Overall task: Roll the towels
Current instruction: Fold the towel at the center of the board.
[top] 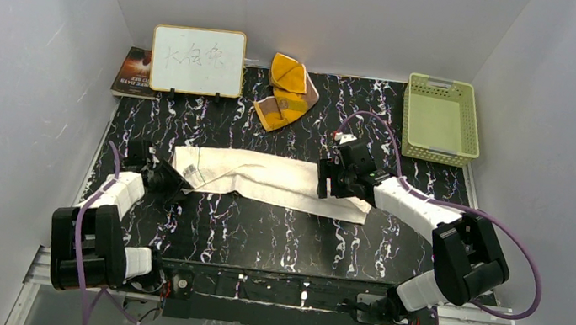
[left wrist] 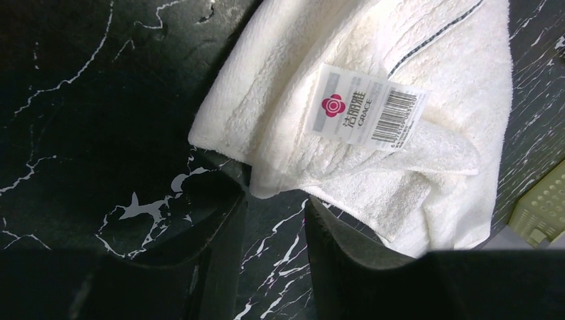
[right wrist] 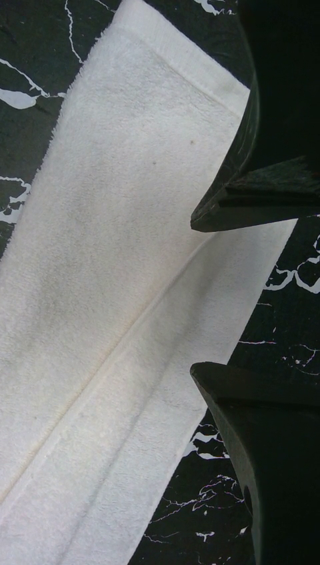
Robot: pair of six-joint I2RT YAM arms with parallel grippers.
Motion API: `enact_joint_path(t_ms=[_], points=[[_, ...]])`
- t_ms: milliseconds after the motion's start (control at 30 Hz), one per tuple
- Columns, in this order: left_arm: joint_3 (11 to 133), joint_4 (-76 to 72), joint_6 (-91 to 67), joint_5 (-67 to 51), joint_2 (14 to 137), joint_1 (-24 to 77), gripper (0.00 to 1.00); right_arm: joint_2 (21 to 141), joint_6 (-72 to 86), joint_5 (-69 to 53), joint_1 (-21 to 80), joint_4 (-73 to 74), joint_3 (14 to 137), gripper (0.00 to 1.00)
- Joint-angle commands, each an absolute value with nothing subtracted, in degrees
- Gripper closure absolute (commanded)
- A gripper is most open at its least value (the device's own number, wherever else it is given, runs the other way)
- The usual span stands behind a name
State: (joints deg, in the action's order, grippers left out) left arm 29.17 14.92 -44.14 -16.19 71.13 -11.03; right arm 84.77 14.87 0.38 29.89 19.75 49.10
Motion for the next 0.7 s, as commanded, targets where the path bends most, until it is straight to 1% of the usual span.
enact_joint_path(t_ms=[0, 67, 167, 400, 500, 667], points=[[29.16, 16.87, -43.11, -12.37, 71.77, -10.72, 0.65, 84.81, 14.01, 1.58, 30.16, 18.59, 50.63, 0.3], [29.64, 17.65, -42.45, -11.46, 71.72, -10.68, 0.69, 84.9, 13.99, 1.51, 30.15, 18.55, 50.53, 0.3], [29.8, 17.95, -41.87, -10.55, 71.68, -10.72, 0.85, 84.99, 14.02, 1.32, 30.1, 18.41, 50.43, 0.3], [30.38, 17.63, -41.06, -9.98, 73.54, -10.73, 0.99, 84.85, 13.96, 1.12, 30.15, 18.43, 50.04, 0.3], [31.26, 17.9, -40.97, -9.93, 73.41, -10.72, 1.0, 84.72, 13.96, 1.14, 30.15, 18.45, 49.85, 0.3], [36.14, 21.95, -39.73, -8.68, 70.58, -10.72, 1.0, 84.55, 13.87, 1.14, 30.09, 18.46, 49.66, 0.3]])
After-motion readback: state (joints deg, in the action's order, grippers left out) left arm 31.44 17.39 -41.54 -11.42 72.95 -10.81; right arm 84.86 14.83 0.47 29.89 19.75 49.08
